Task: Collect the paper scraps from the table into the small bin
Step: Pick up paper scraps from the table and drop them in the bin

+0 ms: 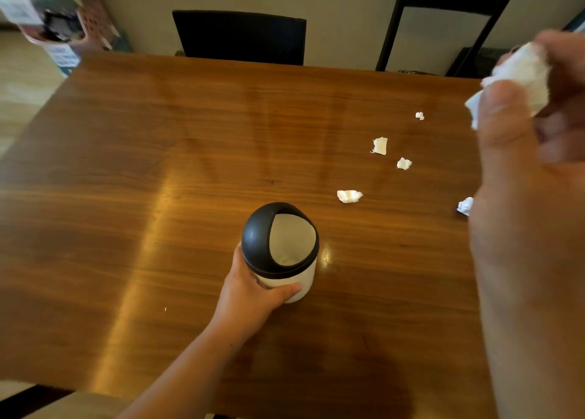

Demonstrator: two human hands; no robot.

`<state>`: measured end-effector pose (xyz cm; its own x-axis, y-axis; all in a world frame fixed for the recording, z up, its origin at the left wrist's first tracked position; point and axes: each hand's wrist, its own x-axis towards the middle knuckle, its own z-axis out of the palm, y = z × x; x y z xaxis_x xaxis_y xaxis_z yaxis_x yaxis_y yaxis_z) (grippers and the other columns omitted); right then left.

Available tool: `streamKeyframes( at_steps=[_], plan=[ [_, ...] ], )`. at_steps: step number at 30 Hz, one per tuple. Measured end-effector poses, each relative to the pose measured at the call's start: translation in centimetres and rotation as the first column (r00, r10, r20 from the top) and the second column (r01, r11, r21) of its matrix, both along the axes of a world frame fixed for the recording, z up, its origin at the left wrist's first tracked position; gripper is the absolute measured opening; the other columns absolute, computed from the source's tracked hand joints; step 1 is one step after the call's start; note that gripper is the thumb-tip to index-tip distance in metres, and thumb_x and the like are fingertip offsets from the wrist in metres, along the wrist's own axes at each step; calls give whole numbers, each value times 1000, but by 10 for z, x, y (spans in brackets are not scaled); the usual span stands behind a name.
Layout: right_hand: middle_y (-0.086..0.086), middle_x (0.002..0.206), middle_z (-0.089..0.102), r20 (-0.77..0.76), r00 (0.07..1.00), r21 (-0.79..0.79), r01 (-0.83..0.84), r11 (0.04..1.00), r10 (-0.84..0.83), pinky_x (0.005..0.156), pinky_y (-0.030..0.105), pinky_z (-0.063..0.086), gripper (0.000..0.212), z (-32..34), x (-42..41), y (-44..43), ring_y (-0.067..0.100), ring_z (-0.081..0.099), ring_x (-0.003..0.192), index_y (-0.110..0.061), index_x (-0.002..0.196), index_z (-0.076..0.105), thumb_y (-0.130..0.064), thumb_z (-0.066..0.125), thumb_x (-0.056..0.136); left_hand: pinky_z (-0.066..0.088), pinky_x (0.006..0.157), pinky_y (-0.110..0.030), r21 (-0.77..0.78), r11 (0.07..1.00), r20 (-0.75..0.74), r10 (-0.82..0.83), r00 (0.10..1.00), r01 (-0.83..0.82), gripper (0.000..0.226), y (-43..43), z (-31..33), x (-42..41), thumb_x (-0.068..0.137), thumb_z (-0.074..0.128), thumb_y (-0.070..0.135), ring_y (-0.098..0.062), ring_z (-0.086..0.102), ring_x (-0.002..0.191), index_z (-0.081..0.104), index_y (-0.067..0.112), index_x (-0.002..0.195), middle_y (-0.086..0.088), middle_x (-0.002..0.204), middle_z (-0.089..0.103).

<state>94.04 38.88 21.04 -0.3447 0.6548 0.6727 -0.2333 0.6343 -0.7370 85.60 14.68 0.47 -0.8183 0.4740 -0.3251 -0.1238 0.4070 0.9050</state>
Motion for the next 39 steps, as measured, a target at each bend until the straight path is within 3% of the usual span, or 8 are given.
streamKeyframes(
  at_steps=[3,6,11,14,18,25,31,39],
  plan=[
    [2,108,66,293,950,84,-139,987,109,75,33,52,31,-29,-16,-29,18,63,95,-16,116,63,-29,70,89,55,92,-27,23,1000,-39,-13,999,14,99,13,7,-5,48,97,49,14,59,113,38,70,125,36,123,61],
    [-13,132,58,803,577,66,-335,940,149,102,26,35,59,-74,-23,-52,6,44,123,-31,130,59,-54,68,76,59,92,-36,39,999,-64,9,998,-6,103,25,13,-11,49,98,50,7,64,111,39,60,133,29,123,65],
    [-10,119,65,822,562,-60,-64,996,86,82,20,39,36,-128,-34,-10,5,54,108,-30,116,65,-45,68,83,57,100,-42,42,999,-49,18,999,-16,110,32,13,-26,47,96,51,6,60,117,36,57,139,27,126,62],
    [-4,117,65,902,412,-175,79,981,128,65,20,42,32,-166,-47,24,10,59,96,-27,114,63,-38,71,84,55,102,-43,24,1000,-29,21,999,-21,112,28,10,-33,46,96,53,3,60,118,35,56,140,30,126,61],
    [3,117,63,958,255,-175,172,969,128,65,30,46,41,-206,-67,51,18,59,92,-21,116,59,-42,69,83,56,101,-45,6,999,-18,44,999,-44,109,19,2,-35,44,97,53,4,61,117,36,64,133,35,123,61],
    [8,126,51,986,165,-32,140,990,9,79,38,52,42,-241,-107,52,30,54,112,-17,124,60,-39,66,88,55,100,-40,-9,999,-11,53,999,-53,110,2,-8,-26,37,94,69,11,59,116,36,68,131,34,126,60],
    [6,103,61,978,209,-3,-30,1000,9,59,25,45,15,-249,-90,30,23,60,83,-13,98,71,-5,61,90,55,101,-40,-26,998,3,54,999,-54,109,-12,-5,-15,44,97,58,12,58,116,36,64,134,34,125,60],
    [-11,80,66,882,337,-376,86,922,329,59,20,43,20,-234,46,-10,6,61,76,-31,76,66,-17,64,90,57,99,-42,-32,999,94,-17,995,20,103,-6,5,26,44,97,48,10,62,111,40,65,128,35,123,63]
  ],
)
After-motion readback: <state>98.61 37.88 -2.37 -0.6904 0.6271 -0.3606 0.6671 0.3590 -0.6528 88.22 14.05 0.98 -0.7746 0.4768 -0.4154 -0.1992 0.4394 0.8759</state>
